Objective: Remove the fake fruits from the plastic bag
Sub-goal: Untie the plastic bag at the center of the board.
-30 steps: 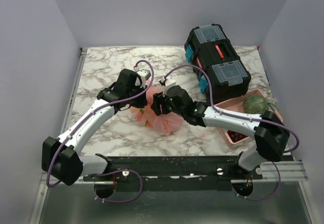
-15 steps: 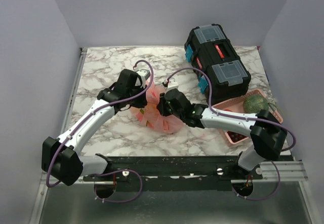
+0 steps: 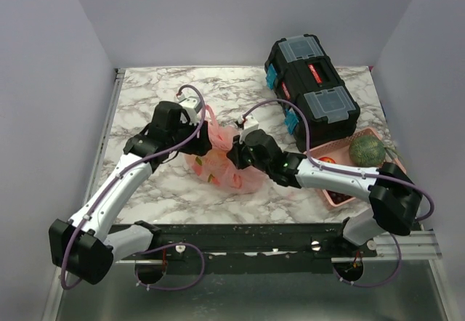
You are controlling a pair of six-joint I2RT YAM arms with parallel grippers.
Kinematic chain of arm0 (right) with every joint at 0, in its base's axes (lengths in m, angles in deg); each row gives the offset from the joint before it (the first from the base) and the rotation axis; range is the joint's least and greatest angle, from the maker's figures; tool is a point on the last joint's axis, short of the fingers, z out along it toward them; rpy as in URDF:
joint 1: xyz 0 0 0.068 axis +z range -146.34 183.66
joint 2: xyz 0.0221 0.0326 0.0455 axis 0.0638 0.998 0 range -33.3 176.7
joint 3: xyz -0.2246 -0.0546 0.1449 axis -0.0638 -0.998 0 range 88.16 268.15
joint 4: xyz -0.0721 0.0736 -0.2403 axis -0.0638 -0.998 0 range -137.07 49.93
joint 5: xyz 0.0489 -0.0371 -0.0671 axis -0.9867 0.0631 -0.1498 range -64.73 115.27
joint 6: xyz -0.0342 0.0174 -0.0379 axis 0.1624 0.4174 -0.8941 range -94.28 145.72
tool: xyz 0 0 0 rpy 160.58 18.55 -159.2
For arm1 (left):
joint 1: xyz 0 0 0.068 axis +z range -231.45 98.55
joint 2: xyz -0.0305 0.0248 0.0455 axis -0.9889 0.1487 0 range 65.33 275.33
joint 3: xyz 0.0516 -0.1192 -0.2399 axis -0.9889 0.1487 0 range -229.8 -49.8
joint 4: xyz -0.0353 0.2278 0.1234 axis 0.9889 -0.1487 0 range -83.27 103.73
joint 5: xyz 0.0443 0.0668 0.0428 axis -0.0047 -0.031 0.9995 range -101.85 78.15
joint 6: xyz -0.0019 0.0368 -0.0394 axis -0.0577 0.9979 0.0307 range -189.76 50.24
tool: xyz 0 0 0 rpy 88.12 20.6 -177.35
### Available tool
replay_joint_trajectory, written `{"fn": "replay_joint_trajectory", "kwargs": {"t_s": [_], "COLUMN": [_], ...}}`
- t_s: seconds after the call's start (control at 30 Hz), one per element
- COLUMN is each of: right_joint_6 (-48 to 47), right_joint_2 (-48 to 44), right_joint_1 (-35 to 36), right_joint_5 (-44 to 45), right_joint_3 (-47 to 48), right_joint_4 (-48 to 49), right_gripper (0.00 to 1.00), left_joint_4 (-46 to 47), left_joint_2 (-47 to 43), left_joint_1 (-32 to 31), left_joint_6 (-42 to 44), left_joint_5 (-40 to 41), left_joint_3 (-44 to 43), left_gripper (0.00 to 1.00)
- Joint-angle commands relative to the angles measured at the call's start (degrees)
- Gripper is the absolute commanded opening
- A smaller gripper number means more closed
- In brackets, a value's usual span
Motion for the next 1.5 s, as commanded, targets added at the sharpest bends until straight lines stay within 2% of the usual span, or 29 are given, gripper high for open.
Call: {"fn": "replay_joint_trajectory", "kwargs": {"t_s": [0.0, 0.17, 0.57, 0.7, 0.73, 0.83, 0.9, 0.97, 1.0, 1.07, 1.27, 1.47], "right_joint_6": [-2.74, -1.94, -2.44, -1.96, -1.94, -1.55, -1.24, -1.06, -0.74, 0.31, 2.21, 4.98], "right_joint_2": [2.34, 2.80, 1.81, 1.14, 0.97, 0.43, 0.16, -0.23, -0.35, -0.50, -1.29, -5.78], "right_joint_1": [-0.11, -0.17, -0.16, -0.11, -0.16, -0.18, -0.18, -0.13, -0.19, -0.15, -0.17, -0.20], "right_joint_5": [-7.19, -10.28, -11.58, -12.27, -13.05, -12.91, -10.70, -9.42, -8.41, -5.46, 3.20, 10.30], "right_joint_3": [1.26, 0.73, 0.94, 0.67, 0.52, 0.33, 0.18, -0.12, -0.35, -0.40, -0.61, -5.14], "right_joint_4": [-1.74, -0.55, -0.26, 0.72, 0.82, 1.27, 1.10, 0.97, 0.74, -0.10, -4.42, -4.12], "right_gripper": [0.03, 0.03, 0.05, 0.07, 0.07, 0.10, 0.20, 0.25, 0.28, 0.32, 0.34, 0.18], "left_joint_4": [5.24, 6.46, -0.95, -1.83, -2.05, -2.40, -2.21, -1.87, -1.47, -0.82, 1.56, 2.99], "left_joint_2": [-5.16, -6.06, 3.95, 5.62, 5.87, 5.99, 5.44, 4.32, 3.71, 2.37, -1.04, -4.67], "left_joint_1": [0.13, -2.72, -4.20, -4.44, -4.44, -4.44, -4.43, -4.40, -4.42, -4.35, -3.28, -0.50], "left_joint_6": [3.26, 4.95, 5.35, 5.36, 5.43, 5.53, 5.54, 5.57, 5.46, 5.41, 3.80, -0.68], "left_joint_5": [-8.87, -6.19, -1.29, -1.50, -1.54, -1.59, -1.08, -0.07, 0.65, 1.37, 4.38, 14.37], "left_joint_3": [2.74, 3.63, -0.79, -1.46, -1.56, -1.75, -1.66, -1.34, -1.10, -0.78, 0.42, 1.62], "left_gripper": [0.67, 0.74, 0.78, 0.67, 0.62, 0.38, 0.23, 0.05, 0.00, 0.00, 0.00, 0.00]}}
